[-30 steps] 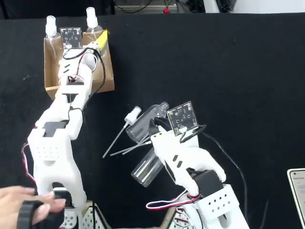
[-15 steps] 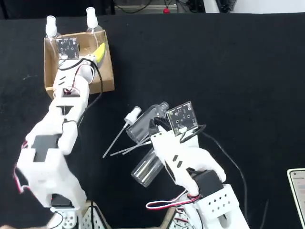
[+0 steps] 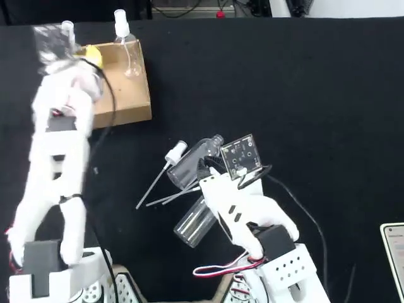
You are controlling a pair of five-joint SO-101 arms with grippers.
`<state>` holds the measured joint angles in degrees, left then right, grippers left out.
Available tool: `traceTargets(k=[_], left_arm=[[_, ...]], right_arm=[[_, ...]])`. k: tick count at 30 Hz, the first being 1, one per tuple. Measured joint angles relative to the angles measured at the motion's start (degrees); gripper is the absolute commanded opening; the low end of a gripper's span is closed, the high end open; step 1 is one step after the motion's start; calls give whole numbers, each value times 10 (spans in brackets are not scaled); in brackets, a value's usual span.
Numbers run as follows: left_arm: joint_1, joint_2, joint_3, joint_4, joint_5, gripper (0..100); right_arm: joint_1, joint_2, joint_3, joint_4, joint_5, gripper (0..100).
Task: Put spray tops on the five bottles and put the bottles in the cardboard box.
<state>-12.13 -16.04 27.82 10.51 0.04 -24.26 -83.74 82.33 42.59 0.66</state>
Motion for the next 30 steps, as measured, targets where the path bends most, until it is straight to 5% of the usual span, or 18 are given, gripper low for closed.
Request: traceTargets(k=[4,9,30], left_arm=[[-40,0,-82,168,2,116],[-7,18,-112,310,0,116],[102,254,-113,134,1,116]], right_arm=[[0,0,0,-3,0,28],[0,0,0,-3,0,28],[0,0,0,-3,0,27]])
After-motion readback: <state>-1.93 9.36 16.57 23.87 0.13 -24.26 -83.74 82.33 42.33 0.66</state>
